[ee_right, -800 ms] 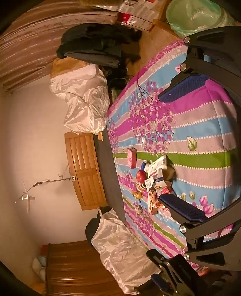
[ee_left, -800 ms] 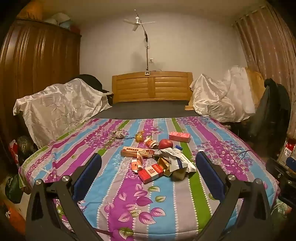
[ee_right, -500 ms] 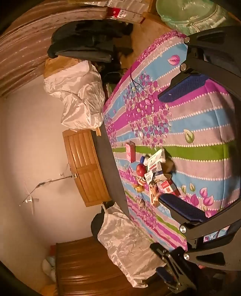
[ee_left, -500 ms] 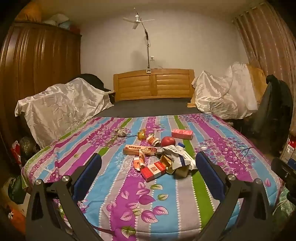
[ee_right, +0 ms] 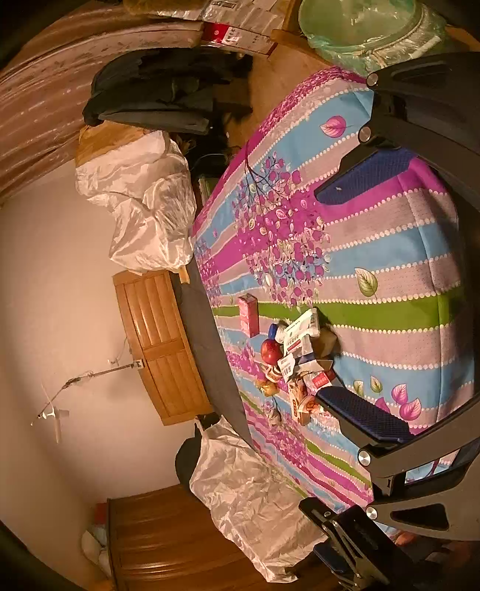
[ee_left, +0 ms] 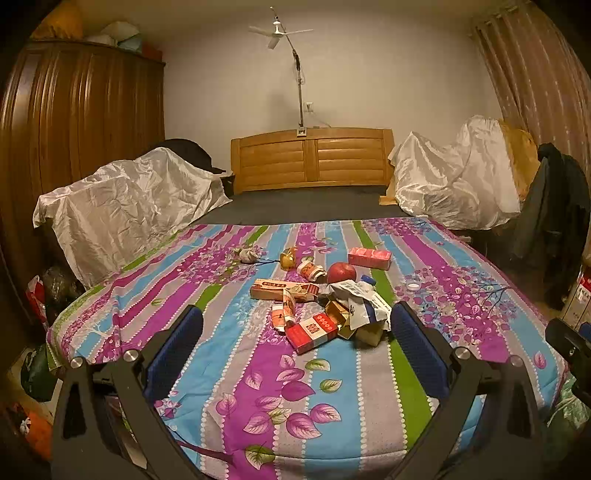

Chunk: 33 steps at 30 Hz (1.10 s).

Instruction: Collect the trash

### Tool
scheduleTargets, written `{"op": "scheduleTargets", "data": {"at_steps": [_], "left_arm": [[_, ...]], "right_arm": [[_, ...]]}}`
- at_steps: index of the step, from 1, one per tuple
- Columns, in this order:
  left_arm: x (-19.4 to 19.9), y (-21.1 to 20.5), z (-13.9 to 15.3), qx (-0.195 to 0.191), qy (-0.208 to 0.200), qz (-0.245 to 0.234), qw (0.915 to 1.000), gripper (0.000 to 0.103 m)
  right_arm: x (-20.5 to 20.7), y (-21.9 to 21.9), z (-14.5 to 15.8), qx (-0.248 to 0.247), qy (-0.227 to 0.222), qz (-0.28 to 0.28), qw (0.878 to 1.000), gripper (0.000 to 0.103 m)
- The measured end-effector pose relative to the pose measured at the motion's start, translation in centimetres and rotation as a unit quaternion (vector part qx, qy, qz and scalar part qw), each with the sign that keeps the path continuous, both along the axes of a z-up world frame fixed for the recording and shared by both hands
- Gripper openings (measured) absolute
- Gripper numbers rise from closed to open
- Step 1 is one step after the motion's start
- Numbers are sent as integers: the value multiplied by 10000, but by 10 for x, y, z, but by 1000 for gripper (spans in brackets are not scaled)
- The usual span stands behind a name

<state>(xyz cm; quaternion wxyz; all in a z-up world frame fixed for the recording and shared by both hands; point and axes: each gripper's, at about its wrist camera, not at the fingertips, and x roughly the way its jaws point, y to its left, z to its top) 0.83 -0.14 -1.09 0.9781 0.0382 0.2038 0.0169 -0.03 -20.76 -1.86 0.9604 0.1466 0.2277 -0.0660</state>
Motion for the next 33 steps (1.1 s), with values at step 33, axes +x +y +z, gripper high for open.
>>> {"op": "scheduleTargets", "data": {"at_steps": [33], "left_arm": [[8, 8, -2, 30, 178, 119, 9998, 98]], "right_arm": [[9, -3, -10, -75, 322, -143, 9994, 98]]}}
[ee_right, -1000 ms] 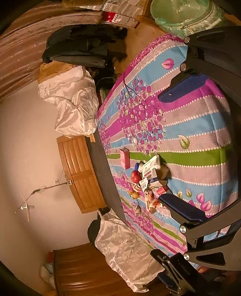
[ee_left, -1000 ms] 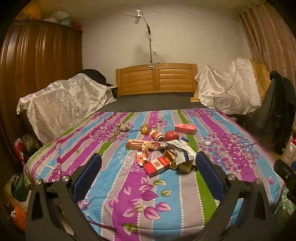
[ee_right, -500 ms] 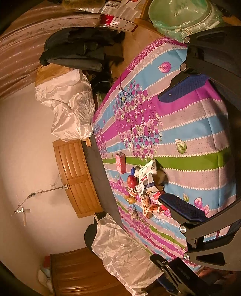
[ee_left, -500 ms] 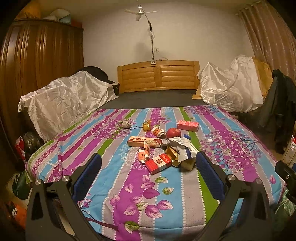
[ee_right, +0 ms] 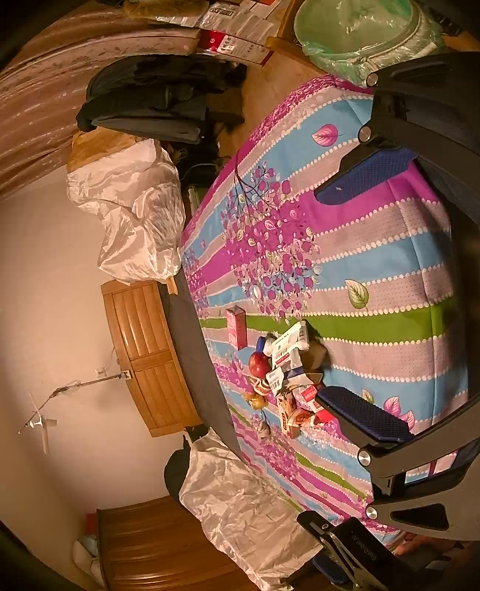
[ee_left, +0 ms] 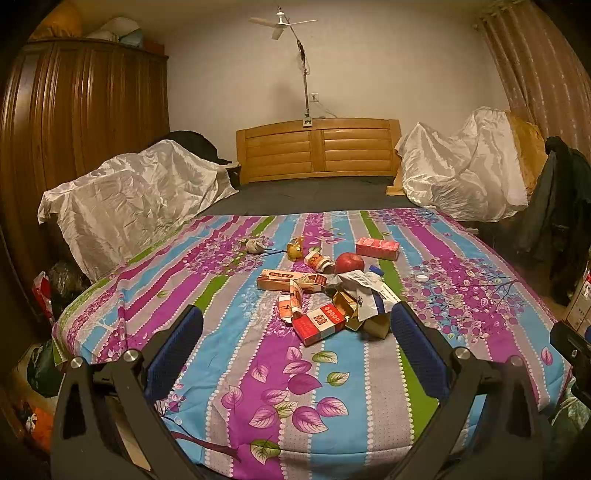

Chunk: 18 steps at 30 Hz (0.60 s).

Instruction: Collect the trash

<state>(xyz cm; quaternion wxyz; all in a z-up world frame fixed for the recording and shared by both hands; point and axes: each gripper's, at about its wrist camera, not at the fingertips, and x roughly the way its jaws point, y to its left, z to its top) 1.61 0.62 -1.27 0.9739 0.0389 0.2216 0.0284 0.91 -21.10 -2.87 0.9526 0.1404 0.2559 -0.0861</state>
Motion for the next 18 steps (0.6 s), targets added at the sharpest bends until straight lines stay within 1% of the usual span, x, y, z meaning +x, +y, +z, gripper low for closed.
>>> {"op": "scheduleTargets", "data": {"at_steps": [18], "left_arm": [[1, 4, -3, 1, 19, 22, 10000, 98]], "right_arm": [[1, 0, -3, -13, 45, -25, 10000, 98]]}}
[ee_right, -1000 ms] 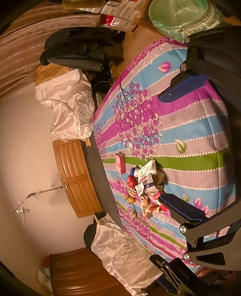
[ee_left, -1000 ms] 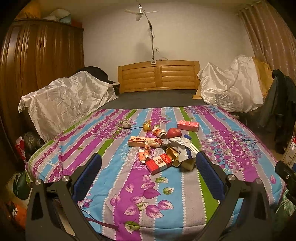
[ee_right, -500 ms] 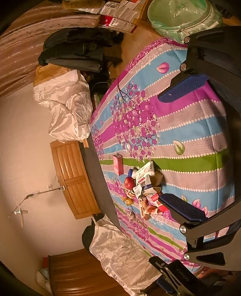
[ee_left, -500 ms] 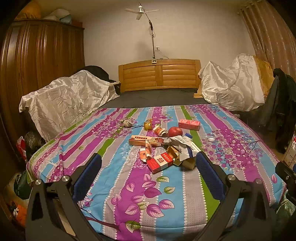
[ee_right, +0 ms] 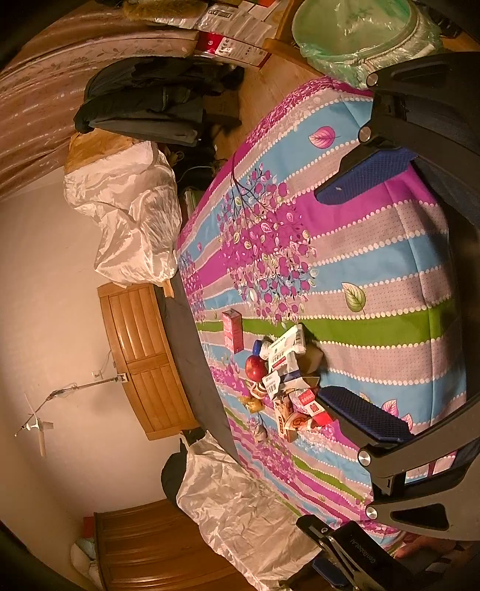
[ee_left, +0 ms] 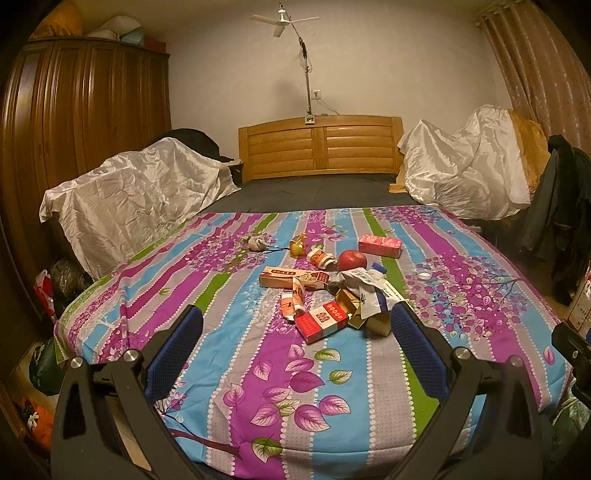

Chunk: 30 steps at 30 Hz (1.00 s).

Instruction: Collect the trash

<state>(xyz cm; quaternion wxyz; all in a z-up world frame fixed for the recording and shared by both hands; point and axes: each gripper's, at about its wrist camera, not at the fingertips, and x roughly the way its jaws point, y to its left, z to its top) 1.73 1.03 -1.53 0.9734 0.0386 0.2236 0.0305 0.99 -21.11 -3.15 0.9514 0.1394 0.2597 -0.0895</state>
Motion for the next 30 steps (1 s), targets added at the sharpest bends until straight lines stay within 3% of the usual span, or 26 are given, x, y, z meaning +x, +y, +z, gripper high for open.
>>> {"op": "scheduleTargets", "data": {"at_steps": [13, 21, 30], "left_arm": [[-2, 4, -3, -1, 28, 55, 10000, 98], [4, 7, -8, -106, 262, 192, 9994, 98], [14, 0, -12, -92, 461, 151, 9988, 98]], "right_arm": [[1, 0, -3, -1, 72, 26, 10000, 98], [4, 10, 1, -162, 197, 139, 9996, 98], [5, 5, 9, -179, 42, 150, 9997, 98]]}}
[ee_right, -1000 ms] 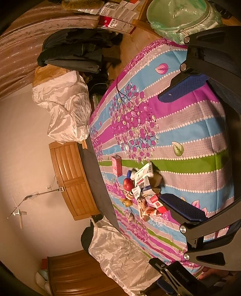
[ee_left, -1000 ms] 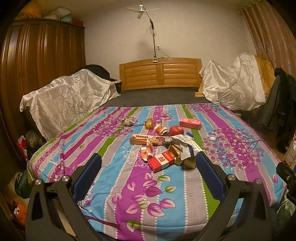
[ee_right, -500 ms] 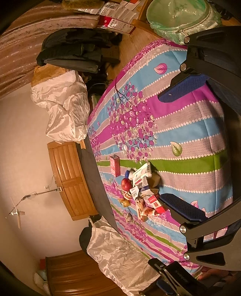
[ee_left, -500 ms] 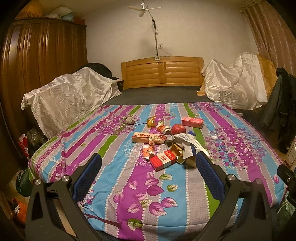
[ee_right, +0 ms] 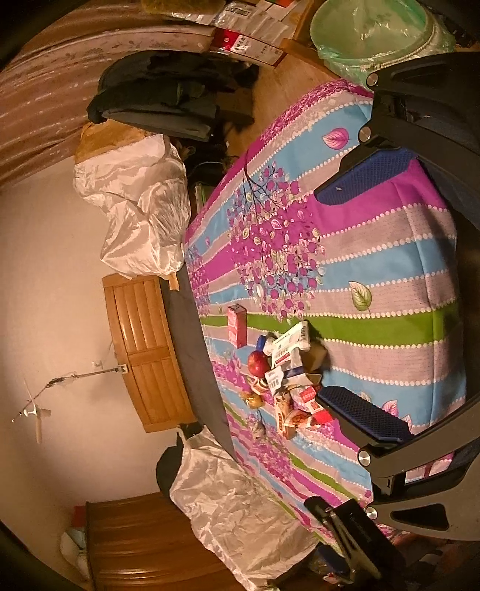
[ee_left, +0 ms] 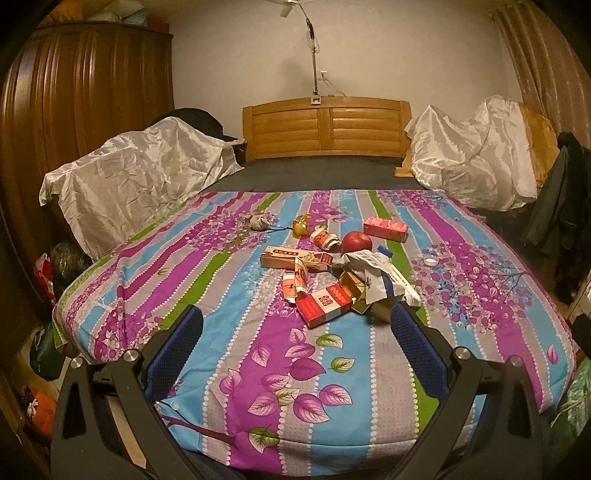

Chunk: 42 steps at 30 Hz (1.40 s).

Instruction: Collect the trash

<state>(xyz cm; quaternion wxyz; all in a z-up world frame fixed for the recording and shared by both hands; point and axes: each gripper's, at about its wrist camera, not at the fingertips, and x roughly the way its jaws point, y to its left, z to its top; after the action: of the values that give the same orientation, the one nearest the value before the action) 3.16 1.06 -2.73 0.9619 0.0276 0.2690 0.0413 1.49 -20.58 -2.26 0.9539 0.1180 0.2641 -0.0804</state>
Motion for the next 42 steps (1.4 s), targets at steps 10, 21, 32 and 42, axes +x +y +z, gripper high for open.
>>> {"op": "scheduleTargets", "data": {"at_steps": [10, 21, 32, 42], "left_arm": [[13, -2, -3, 27, 169, 84, 9998, 98], [33, 22, -17, -215, 566, 524, 9968, 98], [55, 39, -42, -368, 1066, 660, 9914, 98], [84, 71, -77, -68, 1404, 892, 9861, 98]], "right_arm": [[14, 7, -2, -39, 110, 211, 9997, 98], [41, 19, -10, -232, 367, 372, 9984, 98], [84, 36, -35, -407, 786, 571, 9944, 98], [128, 60, -62, -547, 947, 1142, 9874, 98]]}}
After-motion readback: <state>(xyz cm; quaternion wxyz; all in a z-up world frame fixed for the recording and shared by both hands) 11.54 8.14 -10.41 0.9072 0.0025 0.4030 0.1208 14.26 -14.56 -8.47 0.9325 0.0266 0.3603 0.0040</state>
